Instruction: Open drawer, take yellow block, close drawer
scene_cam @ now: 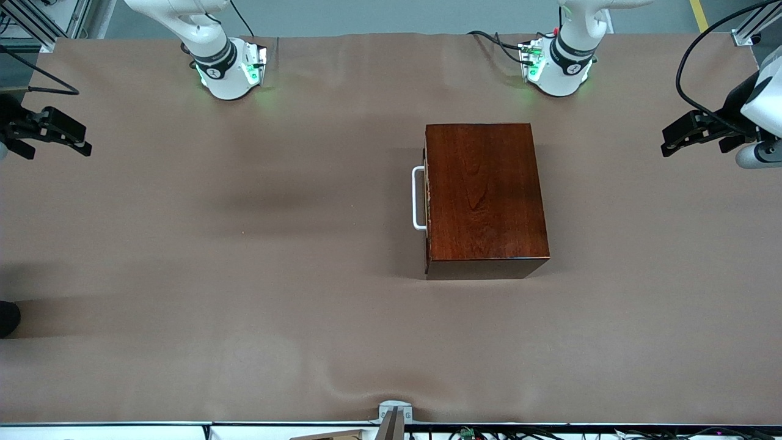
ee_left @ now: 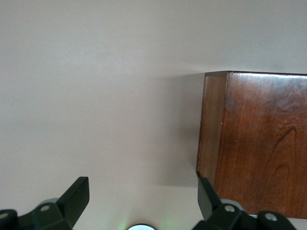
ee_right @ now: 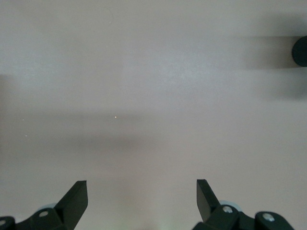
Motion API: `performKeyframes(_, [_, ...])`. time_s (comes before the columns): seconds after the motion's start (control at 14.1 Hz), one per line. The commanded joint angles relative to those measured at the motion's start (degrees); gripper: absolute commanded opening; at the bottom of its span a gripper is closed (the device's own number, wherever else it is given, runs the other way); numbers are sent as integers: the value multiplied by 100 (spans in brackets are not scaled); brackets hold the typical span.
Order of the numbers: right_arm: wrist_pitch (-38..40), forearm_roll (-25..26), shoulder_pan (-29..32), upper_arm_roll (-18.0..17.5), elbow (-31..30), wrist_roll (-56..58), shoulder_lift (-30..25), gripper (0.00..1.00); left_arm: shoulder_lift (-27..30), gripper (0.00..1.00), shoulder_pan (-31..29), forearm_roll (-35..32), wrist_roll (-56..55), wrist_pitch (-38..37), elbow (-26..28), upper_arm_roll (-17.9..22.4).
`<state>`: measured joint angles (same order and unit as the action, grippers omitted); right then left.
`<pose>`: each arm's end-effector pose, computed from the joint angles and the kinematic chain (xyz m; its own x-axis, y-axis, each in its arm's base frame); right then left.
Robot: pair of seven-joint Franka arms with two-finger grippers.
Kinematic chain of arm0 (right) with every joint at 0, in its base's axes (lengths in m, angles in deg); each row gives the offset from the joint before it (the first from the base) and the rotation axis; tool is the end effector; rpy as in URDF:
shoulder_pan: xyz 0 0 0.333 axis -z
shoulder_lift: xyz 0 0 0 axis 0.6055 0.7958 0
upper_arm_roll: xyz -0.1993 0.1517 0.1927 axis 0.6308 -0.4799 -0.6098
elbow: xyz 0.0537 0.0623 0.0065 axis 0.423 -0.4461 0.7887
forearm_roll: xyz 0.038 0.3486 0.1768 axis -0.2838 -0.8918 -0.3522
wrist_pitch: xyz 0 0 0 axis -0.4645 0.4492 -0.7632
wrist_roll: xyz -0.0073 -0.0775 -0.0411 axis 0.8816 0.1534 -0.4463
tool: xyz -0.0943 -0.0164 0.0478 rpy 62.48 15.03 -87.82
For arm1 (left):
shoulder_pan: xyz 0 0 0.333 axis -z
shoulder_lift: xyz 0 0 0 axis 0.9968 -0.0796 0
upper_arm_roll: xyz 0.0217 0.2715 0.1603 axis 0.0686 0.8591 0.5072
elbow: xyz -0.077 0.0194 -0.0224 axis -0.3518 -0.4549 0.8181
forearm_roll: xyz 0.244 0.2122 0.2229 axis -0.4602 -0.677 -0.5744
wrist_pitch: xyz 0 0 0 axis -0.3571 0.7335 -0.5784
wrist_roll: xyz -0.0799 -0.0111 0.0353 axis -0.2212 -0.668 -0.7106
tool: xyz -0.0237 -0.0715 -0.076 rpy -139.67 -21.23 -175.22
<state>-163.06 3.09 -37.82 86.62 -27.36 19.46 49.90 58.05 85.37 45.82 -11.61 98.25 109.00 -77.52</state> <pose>0.5341 -0.0175 0.6451 0.9984 0.0536 -0.0152 0.0536 -0.9986 0.0020 0.5466 -0.0520 0.6500 0.9982 0.0392 -0.0456 0.0381 -0.9990 -0.0254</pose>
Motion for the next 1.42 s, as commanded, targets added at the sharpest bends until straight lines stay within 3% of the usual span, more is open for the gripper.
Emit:
performKeyframes(0.0, [30,-99,134,-71,-10,-34,-29,100,24,100,-11,-139,56,-95,-52,-30])
performKeyframes(0.64, [39,-99,248,-71,-10,-34,-20,100,-169,100,383,-104,-311,-87,-61,-241])
performKeyframes(0.92, [65,-99,275,-71,-10,-34,-20,100,-659,100,1559,-113,-1591,-43,-323,-294])
performKeyframes(1.14, [48,-99,266,-80,-1,-26,33,100,-1441,100,2517,-252,-2797,54,-938,-277])
performKeyframes(1.35, [4,-91,292,-80,8,-17,59,100,-1952,100,3362,-719,-2870,351,-1203,-206])
